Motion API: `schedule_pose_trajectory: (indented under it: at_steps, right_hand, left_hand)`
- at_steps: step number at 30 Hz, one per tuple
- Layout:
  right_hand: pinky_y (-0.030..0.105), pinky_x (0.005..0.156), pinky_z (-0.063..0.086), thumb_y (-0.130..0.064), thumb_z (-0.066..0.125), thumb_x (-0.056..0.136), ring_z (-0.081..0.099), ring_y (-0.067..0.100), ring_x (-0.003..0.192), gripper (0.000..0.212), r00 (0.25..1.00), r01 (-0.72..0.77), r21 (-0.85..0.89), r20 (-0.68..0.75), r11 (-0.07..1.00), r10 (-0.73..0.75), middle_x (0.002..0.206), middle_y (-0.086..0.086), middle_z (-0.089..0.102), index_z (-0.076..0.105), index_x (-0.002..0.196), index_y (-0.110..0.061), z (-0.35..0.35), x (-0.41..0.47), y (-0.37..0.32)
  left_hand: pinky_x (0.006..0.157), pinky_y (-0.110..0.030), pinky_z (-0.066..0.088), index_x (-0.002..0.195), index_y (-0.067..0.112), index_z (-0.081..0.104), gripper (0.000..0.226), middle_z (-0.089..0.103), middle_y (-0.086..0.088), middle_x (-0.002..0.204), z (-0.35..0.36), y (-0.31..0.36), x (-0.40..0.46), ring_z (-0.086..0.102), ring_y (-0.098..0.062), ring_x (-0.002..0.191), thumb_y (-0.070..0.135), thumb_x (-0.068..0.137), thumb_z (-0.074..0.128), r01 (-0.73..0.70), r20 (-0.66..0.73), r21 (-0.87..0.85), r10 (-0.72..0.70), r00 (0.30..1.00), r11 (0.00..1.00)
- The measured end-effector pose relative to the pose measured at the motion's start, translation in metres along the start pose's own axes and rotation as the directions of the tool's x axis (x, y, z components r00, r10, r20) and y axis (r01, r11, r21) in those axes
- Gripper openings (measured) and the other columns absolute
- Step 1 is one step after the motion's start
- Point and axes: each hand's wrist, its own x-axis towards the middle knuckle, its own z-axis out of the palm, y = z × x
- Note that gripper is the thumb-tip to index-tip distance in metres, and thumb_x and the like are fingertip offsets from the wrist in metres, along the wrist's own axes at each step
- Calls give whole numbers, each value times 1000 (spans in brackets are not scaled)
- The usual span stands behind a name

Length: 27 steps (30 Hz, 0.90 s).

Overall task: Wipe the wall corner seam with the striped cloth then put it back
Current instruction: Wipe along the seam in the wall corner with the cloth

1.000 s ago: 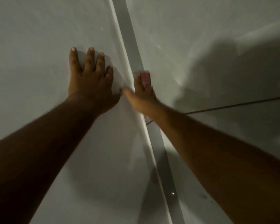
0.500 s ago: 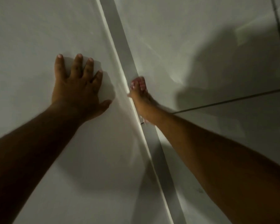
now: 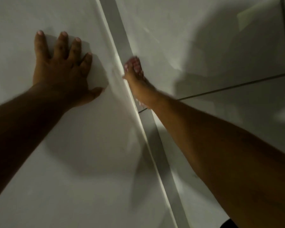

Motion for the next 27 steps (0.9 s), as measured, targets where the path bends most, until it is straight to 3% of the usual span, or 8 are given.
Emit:
schedule_pose_trajectory:
  at_steps: [6,9,12,16,19,22,24,27]
  right_hand:
    - [47,123,-3,-45,40,86,-3,23,154,79,996,85,-159,2,984,-86,168,0,-7,5,155,-32,12,2,22]
    - [46,124,5,-32,51,95,3,24,154,75,993,-119,-172,-34,978,115,168,3,0,6,155,-33,22,-42,71]
    - [48,120,6,-42,49,93,10,30,152,74,967,-252,-157,-68,955,245,168,6,7,8,154,-39,27,-51,83]
    - [51,123,8,-67,34,78,9,19,153,77,999,30,-168,-8,985,-32,168,-6,7,6,148,-51,10,10,35]
    - [54,118,29,-76,35,67,42,25,139,87,986,121,-43,-108,992,-125,153,5,44,42,140,-29,9,74,-39]
    - [57,121,7,-90,21,66,23,21,150,88,992,71,-94,-97,993,-80,164,-9,25,19,144,-52,11,60,-41]
    - [53,123,6,-82,18,82,17,13,152,65,988,153,-61,-11,986,-154,164,-17,19,16,142,-58,4,17,-1]
    - [49,121,23,-47,28,96,30,20,148,53,993,113,38,11,993,-113,160,-2,34,34,148,-35,11,-59,55]
  left_hand:
    - [120,-68,2,160,20,17,97,8,-16,168,3,7,-6,1,-41,155,78,81,18,5,-18,195,-1,1000,981]
    - [118,-68,-2,160,23,13,96,4,-14,169,4,7,-5,-1,-39,155,78,82,10,19,-16,199,-16,1000,980]
    - [117,-68,-4,160,26,11,98,4,-13,169,9,8,5,-1,-38,155,82,79,6,27,-36,219,-19,999,975]
    - [116,-70,-4,159,27,13,101,6,-13,169,15,9,37,2,-39,155,84,76,5,53,-91,233,-33,995,971]
    - [116,-69,-2,159,29,12,101,5,-12,169,20,15,54,1,-38,155,86,76,9,73,-114,252,-46,992,965]
    - [117,-68,-1,159,27,12,101,7,-12,169,24,15,53,3,-38,156,85,77,9,67,-120,265,-35,992,962]
    - [117,-68,-3,160,25,13,100,6,-12,169,25,8,53,2,-37,156,83,78,9,65,-118,240,-37,992,969]
    - [117,-68,-5,160,25,11,98,4,-12,169,20,8,50,0,-37,156,82,80,10,67,-115,212,-43,992,975]
